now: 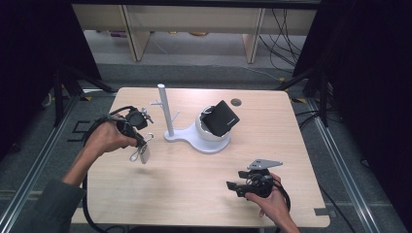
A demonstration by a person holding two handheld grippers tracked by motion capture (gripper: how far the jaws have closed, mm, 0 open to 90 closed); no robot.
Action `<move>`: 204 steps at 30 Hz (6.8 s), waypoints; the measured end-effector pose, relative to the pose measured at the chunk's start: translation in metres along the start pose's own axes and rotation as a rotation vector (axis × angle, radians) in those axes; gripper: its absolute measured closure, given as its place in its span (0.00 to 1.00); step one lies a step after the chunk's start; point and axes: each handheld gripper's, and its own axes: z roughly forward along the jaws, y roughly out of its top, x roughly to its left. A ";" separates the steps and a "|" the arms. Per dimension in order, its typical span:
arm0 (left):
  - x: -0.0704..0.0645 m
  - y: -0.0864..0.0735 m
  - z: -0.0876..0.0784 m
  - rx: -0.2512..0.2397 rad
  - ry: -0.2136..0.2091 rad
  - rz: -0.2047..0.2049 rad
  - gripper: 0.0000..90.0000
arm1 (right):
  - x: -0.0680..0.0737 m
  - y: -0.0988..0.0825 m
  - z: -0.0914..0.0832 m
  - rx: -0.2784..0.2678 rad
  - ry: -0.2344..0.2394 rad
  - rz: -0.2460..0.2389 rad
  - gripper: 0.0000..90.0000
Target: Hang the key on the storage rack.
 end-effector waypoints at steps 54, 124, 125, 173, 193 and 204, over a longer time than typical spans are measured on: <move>0.054 0.058 -0.022 -0.079 0.047 -0.148 0.83 | 0.002 -0.001 0.004 0.036 0.025 0.006 0.36; -0.003 -0.030 0.008 -0.265 -0.089 -0.183 0.23 | 0.002 -0.001 0.008 0.049 0.032 0.017 0.35; -0.006 -0.032 0.008 -0.272 -0.091 -0.178 0.23 | 0.002 -0.001 0.008 0.048 0.028 0.020 0.35; -0.111 -0.081 0.079 -0.379 -0.159 -0.050 0.21 | 0.006 0.000 0.015 0.057 0.027 -0.010 0.35; -0.144 -0.117 0.096 -0.465 -0.122 -0.087 0.21 | 0.010 0.000 0.018 0.066 0.015 0.000 0.24; -0.165 -0.122 0.101 -0.468 -0.126 -0.071 0.21 | 0.015 -0.001 0.021 0.081 0.027 -0.018 0.24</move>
